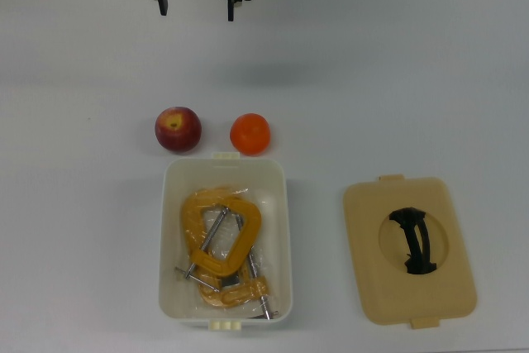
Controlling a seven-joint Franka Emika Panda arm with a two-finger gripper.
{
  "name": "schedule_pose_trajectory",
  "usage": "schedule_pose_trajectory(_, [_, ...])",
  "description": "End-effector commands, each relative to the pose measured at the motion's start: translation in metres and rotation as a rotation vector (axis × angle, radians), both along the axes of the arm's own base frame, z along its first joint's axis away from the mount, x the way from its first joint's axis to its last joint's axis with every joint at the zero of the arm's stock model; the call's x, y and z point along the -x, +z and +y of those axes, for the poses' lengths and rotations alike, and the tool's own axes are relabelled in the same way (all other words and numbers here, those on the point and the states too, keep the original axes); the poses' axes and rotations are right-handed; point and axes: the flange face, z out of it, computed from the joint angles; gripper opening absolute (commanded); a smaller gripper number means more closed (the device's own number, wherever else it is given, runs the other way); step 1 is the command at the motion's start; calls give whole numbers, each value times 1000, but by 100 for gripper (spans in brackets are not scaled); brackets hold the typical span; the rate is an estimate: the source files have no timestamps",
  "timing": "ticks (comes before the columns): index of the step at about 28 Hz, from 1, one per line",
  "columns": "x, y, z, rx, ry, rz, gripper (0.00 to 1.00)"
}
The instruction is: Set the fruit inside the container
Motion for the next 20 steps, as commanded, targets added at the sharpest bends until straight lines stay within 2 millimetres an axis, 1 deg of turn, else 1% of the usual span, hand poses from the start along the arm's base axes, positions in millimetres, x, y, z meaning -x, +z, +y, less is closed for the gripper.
schedule_pose_trajectory(1, [-2, -2, -8, -24, -1, 5, 100])
schedule_pose_trajectory(5, [-3, -2, -8, -22, 6, 3, 100])
schedule_pose_trajectory(7, [-5, -9, -9, -18, 8, 16, 100])
schedule_pose_trajectory(10, [-5, -11, -10, -18, 7, 23, 100])
schedule_pose_trajectory(14, [-4, -26, -14, -13, 6, 51, 100])
schedule_pose_trajectory(16, [-8, -37, -15, -13, 9, 71, 100])
schedule_pose_trajectory(17, [-11, -50, -18, -12, 15, 93, 100])
schedule_pose_trajectory(20, [-17, -73, -21, -11, 36, 127, 100])
